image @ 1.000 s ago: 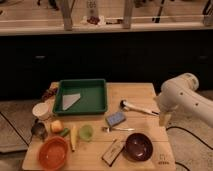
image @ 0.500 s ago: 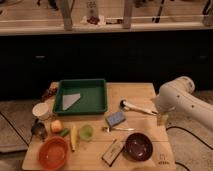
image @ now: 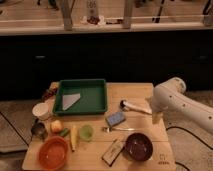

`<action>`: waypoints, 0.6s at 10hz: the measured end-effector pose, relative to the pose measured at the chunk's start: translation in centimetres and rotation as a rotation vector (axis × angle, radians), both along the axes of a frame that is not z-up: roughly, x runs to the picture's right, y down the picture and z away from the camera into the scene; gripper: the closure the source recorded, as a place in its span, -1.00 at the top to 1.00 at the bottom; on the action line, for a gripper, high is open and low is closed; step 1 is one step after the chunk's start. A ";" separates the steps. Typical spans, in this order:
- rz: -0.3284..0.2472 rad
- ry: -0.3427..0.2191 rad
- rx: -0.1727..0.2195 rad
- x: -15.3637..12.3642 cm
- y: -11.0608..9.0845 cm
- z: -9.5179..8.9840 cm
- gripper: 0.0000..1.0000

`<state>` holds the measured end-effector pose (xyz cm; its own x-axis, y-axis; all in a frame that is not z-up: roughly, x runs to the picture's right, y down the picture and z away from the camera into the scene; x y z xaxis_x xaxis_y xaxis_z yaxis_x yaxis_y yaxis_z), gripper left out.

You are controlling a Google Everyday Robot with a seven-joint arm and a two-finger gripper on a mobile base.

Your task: Place brush in plastic cup

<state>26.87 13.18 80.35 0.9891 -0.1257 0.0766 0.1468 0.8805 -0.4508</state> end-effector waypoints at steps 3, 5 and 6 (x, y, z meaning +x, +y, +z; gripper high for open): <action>-0.045 -0.027 -0.003 -1.3 -0.4 1.8 0.60; -0.072 -0.029 -0.012 -1.2 -0.4 2.7 0.60; -0.083 -0.036 -0.017 -1.7 -0.5 3.5 0.60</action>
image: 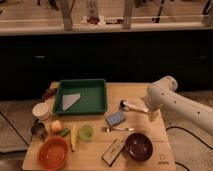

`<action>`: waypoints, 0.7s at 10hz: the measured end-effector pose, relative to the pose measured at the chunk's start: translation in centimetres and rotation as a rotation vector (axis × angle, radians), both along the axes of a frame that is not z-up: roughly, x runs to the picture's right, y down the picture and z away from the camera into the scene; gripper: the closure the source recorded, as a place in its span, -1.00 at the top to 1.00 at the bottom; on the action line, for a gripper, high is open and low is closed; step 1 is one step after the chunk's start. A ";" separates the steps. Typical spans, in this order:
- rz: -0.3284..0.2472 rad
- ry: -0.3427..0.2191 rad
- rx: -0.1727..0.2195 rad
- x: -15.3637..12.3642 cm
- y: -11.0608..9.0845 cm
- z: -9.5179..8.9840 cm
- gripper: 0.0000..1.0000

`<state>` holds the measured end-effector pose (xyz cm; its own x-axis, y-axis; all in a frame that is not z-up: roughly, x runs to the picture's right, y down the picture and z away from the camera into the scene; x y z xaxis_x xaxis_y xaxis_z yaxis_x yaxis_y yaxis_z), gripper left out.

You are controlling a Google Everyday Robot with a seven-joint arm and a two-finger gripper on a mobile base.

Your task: Place brush in plastic cup

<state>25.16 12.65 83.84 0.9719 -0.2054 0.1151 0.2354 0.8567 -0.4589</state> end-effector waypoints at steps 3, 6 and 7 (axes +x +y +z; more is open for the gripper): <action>-0.040 -0.010 -0.018 -0.4 -0.2 1.2 0.60; -0.072 -0.036 -0.029 -1.1 -0.6 2.6 0.60; -0.086 -0.040 -0.040 -1.2 -0.6 2.9 0.60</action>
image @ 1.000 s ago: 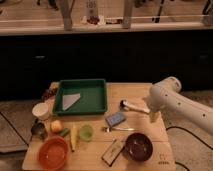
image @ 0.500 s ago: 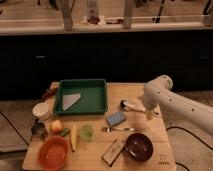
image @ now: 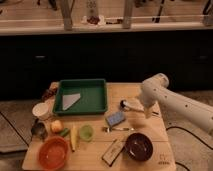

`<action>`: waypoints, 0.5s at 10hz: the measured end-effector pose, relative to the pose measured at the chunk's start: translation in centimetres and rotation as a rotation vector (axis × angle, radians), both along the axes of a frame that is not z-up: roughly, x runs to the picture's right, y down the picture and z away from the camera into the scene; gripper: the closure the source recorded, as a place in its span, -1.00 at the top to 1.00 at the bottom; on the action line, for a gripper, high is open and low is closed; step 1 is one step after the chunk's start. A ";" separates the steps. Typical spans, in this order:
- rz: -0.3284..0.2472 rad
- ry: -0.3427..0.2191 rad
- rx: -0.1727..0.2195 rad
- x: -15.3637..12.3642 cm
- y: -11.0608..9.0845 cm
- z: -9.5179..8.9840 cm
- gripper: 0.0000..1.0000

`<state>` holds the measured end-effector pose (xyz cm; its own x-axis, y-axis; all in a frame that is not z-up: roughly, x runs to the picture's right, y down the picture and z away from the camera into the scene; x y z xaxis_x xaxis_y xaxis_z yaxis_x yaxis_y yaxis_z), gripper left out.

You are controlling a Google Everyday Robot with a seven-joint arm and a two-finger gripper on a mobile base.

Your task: Place brush in plastic cup

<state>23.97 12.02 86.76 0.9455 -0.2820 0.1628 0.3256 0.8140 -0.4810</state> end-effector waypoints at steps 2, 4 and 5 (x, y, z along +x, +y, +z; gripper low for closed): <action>-0.007 -0.010 -0.007 -0.3 -0.2 0.6 0.60; -0.010 -0.022 -0.018 -0.9 -0.1 1.4 0.60; -0.012 -0.027 -0.021 -0.9 0.0 1.8 0.60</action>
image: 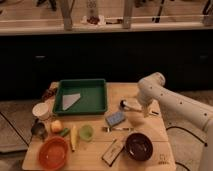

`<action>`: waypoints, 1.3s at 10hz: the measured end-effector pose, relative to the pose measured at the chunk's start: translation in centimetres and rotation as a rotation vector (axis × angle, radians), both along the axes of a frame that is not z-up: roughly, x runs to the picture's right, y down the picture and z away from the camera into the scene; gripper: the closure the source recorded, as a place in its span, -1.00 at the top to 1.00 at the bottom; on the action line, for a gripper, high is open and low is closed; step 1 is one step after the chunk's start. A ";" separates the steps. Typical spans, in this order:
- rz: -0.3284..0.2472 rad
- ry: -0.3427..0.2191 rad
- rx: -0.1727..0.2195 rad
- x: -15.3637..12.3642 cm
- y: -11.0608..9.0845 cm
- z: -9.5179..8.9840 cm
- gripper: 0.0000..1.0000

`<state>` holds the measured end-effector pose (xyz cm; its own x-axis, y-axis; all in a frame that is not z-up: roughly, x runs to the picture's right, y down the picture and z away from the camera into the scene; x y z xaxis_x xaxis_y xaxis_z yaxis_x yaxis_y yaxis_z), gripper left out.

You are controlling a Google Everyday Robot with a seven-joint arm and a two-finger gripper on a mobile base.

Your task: Place brush in plastic cup

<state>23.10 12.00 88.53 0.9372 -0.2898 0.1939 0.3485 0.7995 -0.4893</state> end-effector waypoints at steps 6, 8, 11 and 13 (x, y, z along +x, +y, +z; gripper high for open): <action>0.009 -0.017 -0.029 0.3 0.7 2.1 0.60; 0.012 -0.019 -0.038 0.4 0.9 2.6 0.60; 0.016 -0.022 -0.049 0.5 1.4 2.9 0.60; 0.018 -0.025 -0.056 0.6 1.5 3.2 0.58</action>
